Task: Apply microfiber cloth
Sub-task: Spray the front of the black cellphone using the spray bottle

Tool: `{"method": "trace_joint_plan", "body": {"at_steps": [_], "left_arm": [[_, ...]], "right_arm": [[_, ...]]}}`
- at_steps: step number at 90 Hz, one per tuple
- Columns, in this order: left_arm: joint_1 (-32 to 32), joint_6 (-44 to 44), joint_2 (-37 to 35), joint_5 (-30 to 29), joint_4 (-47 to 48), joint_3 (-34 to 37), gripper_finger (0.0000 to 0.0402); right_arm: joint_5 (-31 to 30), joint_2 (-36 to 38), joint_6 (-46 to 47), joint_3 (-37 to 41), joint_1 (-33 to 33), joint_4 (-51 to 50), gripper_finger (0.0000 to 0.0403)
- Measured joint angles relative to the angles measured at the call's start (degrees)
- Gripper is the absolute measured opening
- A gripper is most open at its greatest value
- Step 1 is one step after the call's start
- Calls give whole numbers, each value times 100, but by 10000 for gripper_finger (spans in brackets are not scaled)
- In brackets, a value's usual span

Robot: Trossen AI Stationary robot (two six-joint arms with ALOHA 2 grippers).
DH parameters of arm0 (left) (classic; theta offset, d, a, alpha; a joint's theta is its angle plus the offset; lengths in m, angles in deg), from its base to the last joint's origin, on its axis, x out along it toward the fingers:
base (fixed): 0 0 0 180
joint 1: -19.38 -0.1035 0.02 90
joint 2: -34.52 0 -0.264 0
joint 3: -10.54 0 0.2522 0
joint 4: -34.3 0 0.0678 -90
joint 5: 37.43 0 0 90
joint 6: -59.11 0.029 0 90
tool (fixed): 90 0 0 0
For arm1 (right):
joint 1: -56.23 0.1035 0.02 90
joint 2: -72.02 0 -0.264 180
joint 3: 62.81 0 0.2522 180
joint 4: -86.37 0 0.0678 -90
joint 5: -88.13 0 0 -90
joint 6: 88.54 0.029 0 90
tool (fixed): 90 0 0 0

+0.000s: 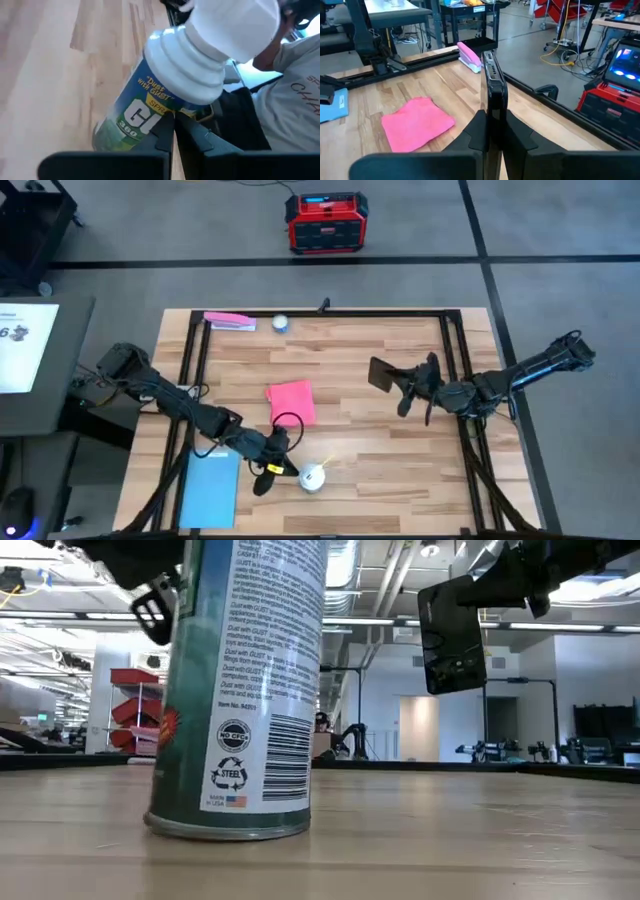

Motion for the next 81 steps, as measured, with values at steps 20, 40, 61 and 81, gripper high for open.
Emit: {"method": "trace_joint_plan", "body": {"at_steps": [20,40,61,81], "left_arm": [[-51,78,0,73,72,0,0],[597,-619,0,534,180,0,0],[891,-798,-2,209,-272,0,0],[729,-949,164,379,-1075,0,0]], "right_arm": [[0,-2,-2,0,0,-6,17],[15,-2,0,0,0,-63,17],[17,-1,0,0,0,-2,17],[17,-2,0,0,0,-2,17]]}}
